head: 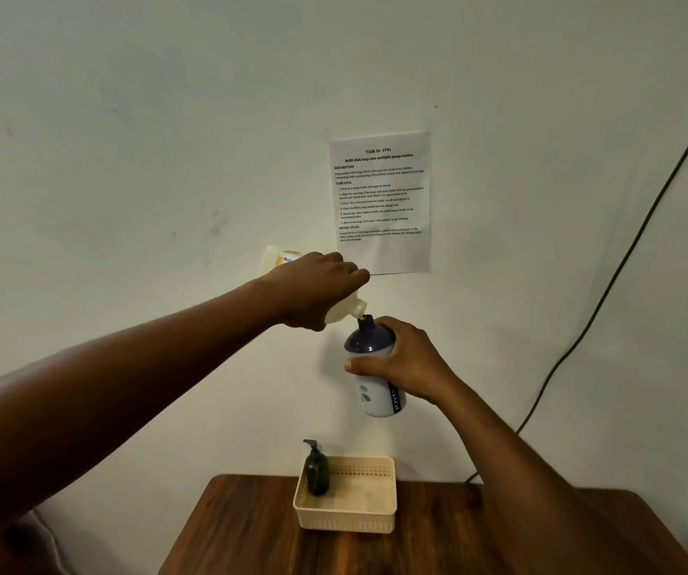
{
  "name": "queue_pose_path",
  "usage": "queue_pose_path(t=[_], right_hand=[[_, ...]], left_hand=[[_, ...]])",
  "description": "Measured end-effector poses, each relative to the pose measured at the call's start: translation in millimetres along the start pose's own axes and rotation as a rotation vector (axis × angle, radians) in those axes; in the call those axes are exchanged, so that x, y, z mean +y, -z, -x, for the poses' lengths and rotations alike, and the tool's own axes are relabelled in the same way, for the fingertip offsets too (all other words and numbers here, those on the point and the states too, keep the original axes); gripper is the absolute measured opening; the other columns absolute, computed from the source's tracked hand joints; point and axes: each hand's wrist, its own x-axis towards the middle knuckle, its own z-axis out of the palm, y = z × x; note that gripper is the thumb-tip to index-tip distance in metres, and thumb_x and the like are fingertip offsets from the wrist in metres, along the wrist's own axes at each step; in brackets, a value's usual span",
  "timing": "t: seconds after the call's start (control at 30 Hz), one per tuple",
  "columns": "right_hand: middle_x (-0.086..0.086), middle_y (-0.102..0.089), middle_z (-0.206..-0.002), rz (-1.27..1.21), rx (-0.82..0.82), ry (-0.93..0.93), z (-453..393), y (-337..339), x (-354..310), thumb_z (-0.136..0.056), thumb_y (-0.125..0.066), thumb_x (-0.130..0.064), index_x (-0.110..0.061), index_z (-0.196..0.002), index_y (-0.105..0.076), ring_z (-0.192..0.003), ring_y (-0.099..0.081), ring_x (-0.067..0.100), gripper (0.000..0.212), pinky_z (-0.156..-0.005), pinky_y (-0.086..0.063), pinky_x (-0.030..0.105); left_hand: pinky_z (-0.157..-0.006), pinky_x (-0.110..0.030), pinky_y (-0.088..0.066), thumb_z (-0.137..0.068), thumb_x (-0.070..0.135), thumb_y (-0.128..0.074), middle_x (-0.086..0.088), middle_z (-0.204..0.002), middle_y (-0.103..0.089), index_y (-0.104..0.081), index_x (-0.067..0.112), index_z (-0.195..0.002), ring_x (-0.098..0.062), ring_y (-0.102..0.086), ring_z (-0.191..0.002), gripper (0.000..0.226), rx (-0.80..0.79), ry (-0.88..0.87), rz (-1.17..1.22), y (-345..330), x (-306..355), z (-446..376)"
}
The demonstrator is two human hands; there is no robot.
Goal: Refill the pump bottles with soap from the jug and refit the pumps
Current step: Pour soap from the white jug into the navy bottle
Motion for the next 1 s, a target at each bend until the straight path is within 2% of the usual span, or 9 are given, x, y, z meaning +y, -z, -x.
queue_pose_path(t=[1.0], right_hand=[[-0.007, -0.066, -0.113, -0.025, -0.005, -0.002, 0.9, -1.5, -3.0, -0.07, -0.086, -0.054, -0.027, -0.119, -0.059, -0.099, -0.064, 0.014, 0.061, -0.088, -0.057, 0.033]], left_hand=[[-0.085, -0.044, -0.054, -0.075, 0.027, -0.079, -0.003, -0.116, -0.062, -0.045, 0.016, -0.127, -0.028, -0.058, -0.104, 0.063, 0.0, -0.071, -0.169, 8.0, 0.5, -0.4]])
